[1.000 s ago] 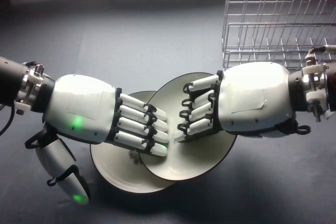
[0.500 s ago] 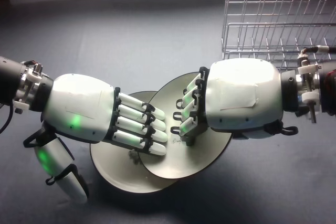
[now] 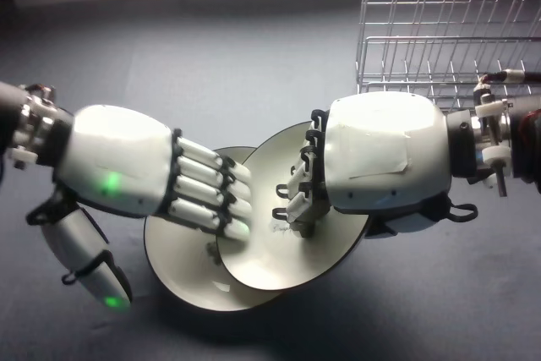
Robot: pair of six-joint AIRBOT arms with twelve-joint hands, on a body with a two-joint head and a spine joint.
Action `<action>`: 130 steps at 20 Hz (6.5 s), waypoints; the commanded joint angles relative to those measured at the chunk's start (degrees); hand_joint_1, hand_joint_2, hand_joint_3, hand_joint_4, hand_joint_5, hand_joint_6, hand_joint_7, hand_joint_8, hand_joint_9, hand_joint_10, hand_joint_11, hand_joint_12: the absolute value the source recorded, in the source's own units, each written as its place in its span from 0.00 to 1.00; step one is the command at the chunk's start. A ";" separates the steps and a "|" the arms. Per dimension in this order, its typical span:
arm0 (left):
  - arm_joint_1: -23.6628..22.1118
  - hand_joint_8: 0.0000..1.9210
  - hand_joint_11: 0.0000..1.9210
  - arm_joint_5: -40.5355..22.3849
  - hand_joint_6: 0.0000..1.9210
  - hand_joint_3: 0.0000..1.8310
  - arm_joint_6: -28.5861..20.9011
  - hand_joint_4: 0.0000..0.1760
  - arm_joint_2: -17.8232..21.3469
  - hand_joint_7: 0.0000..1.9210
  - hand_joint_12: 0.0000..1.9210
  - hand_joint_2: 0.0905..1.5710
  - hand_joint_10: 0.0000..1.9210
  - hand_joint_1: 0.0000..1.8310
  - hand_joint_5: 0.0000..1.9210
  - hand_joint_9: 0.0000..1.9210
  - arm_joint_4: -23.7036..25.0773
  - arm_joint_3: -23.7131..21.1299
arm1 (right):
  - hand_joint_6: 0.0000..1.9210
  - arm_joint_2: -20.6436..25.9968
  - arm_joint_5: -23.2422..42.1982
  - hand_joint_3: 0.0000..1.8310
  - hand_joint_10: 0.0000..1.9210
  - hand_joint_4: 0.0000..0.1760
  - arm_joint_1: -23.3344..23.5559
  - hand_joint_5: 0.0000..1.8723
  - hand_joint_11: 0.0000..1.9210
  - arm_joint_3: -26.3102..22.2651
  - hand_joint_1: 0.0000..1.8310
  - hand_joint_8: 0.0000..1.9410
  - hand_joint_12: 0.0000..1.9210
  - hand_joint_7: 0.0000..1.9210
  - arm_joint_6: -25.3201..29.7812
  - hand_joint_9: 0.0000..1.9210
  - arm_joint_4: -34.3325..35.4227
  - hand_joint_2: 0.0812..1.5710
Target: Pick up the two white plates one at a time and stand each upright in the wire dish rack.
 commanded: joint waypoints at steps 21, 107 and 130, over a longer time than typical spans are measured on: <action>-13.02 0.00 0.00 0.91 0.00 0.00 -14.02 0.00 18.07 0.00 0.00 0.64 0.00 0.00 0.00 0.00 0.20 -5.61 | 0.44 10.42 4.28 0.00 0.62 0.00 9.78 0.51 0.48 -8.28 0.76 0.41 0.73 0.56 0.63 0.52 18.29 0.67; -2.83 0.00 0.00 -3.08 0.00 0.00 -7.18 0.00 15.94 0.00 0.00 0.67 0.00 0.00 0.01 0.00 -8.13 -5.21 | 0.01 20.07 6.39 0.00 0.02 0.00 -3.33 0.43 0.22 3.42 0.73 0.00 0.53 0.43 2.10 0.41 66.03 0.63; 9.21 0.00 0.00 8.12 0.00 0.00 -4.27 0.00 14.11 0.00 0.00 0.67 0.00 0.00 0.00 0.00 -9.14 -12.83 | 0.00 20.56 9.85 0.02 0.00 0.00 5.61 0.00 0.00 -9.29 0.84 0.00 0.00 0.00 1.84 0.00 20.43 0.63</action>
